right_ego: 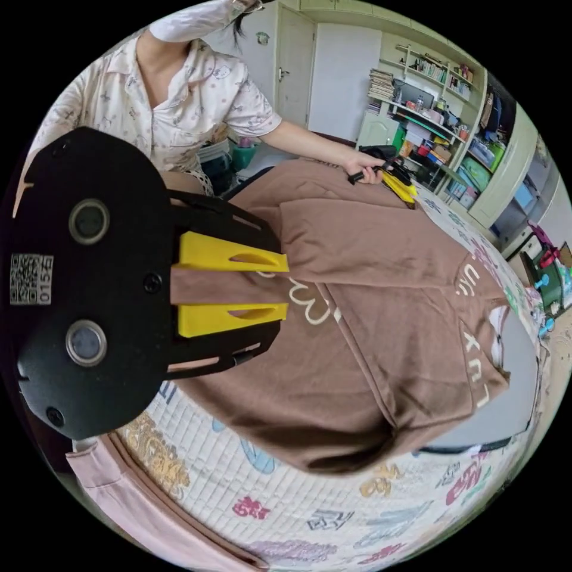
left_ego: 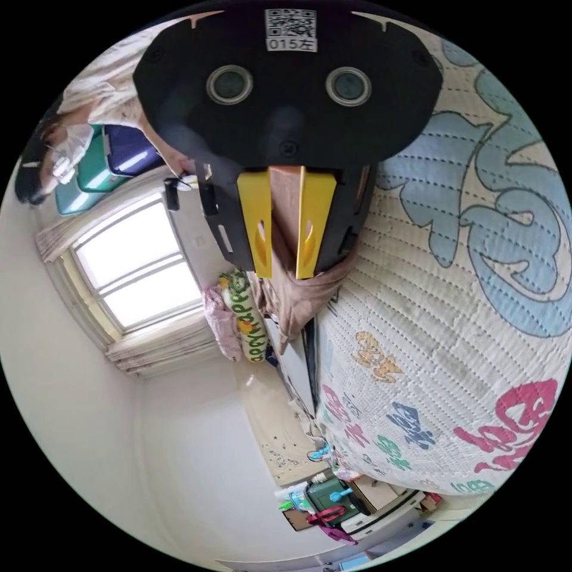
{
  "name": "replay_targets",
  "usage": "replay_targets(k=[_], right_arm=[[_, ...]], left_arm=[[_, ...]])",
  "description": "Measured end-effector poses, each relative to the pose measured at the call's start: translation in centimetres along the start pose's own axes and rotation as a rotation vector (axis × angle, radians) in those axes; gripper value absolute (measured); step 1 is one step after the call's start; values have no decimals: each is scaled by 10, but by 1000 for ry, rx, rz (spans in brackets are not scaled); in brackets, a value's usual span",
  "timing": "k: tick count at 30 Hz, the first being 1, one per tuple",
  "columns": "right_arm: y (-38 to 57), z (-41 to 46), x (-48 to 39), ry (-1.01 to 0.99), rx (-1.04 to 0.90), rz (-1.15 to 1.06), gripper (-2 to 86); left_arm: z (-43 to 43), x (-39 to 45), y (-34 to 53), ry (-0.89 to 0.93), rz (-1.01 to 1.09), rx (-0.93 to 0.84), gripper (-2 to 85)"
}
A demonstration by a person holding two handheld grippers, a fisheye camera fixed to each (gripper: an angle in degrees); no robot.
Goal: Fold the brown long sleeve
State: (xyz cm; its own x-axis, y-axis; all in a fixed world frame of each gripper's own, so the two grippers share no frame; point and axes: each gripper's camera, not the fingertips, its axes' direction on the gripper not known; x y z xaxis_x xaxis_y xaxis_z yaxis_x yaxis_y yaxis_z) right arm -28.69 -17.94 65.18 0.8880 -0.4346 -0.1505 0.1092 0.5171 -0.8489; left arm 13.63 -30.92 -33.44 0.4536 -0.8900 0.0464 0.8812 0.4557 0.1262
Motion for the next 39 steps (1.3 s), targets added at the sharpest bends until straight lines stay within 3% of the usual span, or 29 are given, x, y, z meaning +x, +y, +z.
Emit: replay_targets(k=[3, 7, 14, 17, 26, 33, 39], right_arm=[[10, -39, 39, 64, 156, 87, 84], [10, -72, 89, 61, 361, 217, 86], [-34, -81, 125, 150, 558, 275, 111], [-50, -71, 135, 53, 616, 308, 124], [-90, -18, 112, 129, 483, 226, 151], [-71, 7, 96, 195, 429, 204, 61], [18, -3, 30, 331, 669, 31, 21]], left_arm=[[-19, -20, 7, -2, 22, 64, 77], [-18, 5, 6, -329, 154, 253, 124], [156, -29, -76, -470, 310, 15, 158], [228, -71, -98, -483, 307, -88, 163], [325, -197, -121, -630, 313, -225, 146], [330, -268, -106, -734, 362, -254, 72], [239, -281, -53, -573, 554, -70, 23]])
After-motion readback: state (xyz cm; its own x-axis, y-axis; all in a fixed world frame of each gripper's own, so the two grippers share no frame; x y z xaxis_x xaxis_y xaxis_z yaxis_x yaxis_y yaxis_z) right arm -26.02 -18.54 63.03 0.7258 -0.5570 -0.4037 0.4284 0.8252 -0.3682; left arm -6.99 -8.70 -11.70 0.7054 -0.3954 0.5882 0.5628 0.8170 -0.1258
